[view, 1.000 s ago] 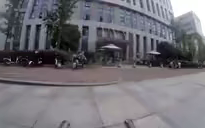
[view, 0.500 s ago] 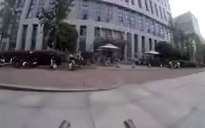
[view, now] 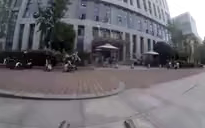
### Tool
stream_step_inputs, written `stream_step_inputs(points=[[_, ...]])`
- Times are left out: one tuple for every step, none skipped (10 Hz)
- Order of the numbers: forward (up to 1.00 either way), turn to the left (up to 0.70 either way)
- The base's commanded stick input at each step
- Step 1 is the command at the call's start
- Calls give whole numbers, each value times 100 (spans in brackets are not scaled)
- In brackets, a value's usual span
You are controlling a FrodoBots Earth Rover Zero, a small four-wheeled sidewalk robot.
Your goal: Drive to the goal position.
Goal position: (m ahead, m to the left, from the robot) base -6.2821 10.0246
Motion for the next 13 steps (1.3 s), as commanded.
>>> stream_step_inputs(points=[[45,0],[45,0],[45,0],[45,0],[45,0],[45,0],[45,0],[45,0],[45,0],[45,0],[45,0],[45,0],[59,0]])
